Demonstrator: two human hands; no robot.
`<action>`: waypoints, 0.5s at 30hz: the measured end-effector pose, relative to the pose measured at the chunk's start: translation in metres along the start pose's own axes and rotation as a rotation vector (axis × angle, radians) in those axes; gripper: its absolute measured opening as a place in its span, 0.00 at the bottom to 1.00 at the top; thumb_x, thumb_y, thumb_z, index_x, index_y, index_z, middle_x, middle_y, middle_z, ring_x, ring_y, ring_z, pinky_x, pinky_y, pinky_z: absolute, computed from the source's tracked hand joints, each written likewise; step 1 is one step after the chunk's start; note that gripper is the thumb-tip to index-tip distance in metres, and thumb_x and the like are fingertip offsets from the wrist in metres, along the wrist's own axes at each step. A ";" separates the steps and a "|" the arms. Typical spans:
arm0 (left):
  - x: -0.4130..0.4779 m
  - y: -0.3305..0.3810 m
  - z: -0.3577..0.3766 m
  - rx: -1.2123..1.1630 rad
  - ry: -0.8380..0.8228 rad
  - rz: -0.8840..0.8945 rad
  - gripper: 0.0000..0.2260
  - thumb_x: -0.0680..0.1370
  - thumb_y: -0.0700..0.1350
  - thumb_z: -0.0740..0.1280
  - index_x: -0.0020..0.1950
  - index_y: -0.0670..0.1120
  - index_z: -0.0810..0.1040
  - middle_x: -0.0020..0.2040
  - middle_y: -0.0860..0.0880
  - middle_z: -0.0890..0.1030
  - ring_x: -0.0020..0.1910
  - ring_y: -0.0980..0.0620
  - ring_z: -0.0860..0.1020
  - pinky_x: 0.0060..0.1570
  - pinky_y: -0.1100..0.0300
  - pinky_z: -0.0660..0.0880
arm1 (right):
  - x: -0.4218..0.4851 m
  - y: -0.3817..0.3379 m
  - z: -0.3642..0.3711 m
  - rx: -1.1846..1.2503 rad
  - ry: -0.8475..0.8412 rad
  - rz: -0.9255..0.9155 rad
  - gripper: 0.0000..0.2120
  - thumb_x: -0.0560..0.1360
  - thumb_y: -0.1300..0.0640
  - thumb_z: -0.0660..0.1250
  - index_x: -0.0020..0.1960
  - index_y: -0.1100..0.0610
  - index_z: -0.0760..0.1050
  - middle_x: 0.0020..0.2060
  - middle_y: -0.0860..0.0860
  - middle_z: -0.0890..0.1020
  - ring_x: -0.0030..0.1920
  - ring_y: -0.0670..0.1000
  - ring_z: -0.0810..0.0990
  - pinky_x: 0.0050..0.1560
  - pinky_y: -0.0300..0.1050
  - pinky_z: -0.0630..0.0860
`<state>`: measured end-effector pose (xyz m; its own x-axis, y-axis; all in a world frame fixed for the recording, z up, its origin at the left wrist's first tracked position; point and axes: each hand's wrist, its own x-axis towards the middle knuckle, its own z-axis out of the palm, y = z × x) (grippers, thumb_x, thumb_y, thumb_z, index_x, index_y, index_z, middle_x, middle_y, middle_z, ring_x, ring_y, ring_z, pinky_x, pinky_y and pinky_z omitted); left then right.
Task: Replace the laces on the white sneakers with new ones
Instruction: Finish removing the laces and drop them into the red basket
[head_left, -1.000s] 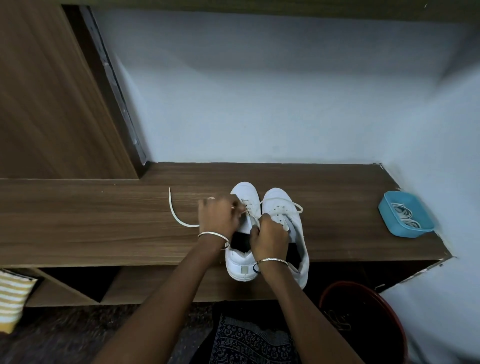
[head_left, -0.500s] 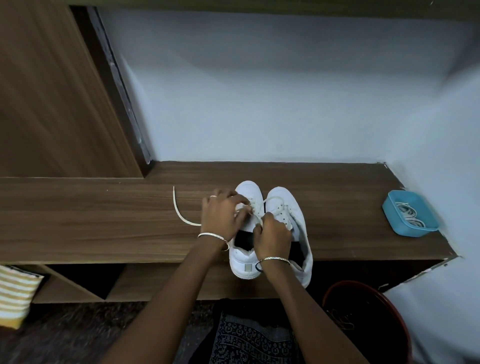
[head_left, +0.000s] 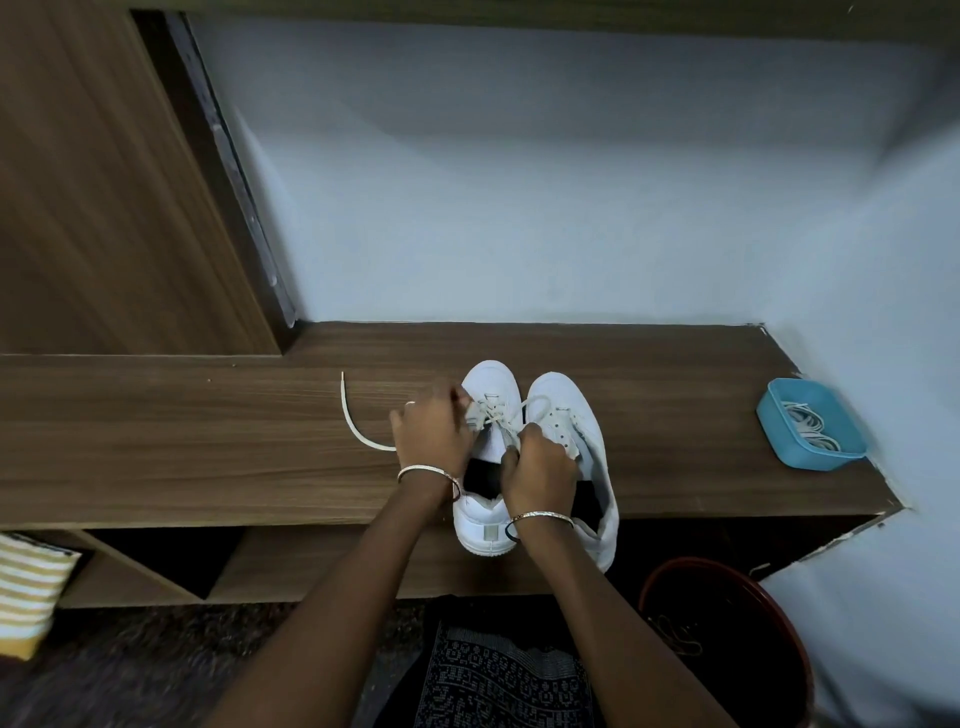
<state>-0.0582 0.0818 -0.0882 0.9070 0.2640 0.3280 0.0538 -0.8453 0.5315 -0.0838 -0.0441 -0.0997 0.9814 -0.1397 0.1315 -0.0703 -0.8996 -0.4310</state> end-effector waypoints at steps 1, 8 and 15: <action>0.002 -0.007 0.000 -0.173 0.030 -0.140 0.01 0.78 0.42 0.64 0.48 0.46 0.75 0.46 0.44 0.82 0.47 0.40 0.79 0.50 0.49 0.71 | 0.000 0.000 0.000 0.000 0.001 0.003 0.09 0.80 0.58 0.60 0.56 0.61 0.74 0.48 0.58 0.83 0.50 0.60 0.81 0.41 0.46 0.66; 0.011 -0.052 -0.007 -0.917 0.242 -0.966 0.08 0.80 0.38 0.60 0.43 0.42 0.76 0.35 0.45 0.79 0.33 0.50 0.81 0.42 0.59 0.78 | -0.002 -0.001 -0.001 0.015 0.008 0.011 0.08 0.80 0.58 0.60 0.54 0.61 0.74 0.46 0.58 0.83 0.49 0.60 0.82 0.41 0.45 0.66; -0.007 -0.034 -0.005 -0.145 0.106 -0.134 0.10 0.77 0.52 0.63 0.51 0.49 0.81 0.50 0.46 0.81 0.49 0.41 0.79 0.47 0.49 0.75 | -0.001 -0.001 0.000 -0.015 -0.002 0.018 0.09 0.81 0.57 0.60 0.56 0.60 0.74 0.48 0.57 0.83 0.51 0.59 0.82 0.41 0.45 0.66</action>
<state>-0.0688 0.1112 -0.1052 0.8465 0.4234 0.3227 0.1037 -0.7258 0.6801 -0.0842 -0.0434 -0.0997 0.9803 -0.1555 0.1222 -0.0909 -0.9030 -0.4198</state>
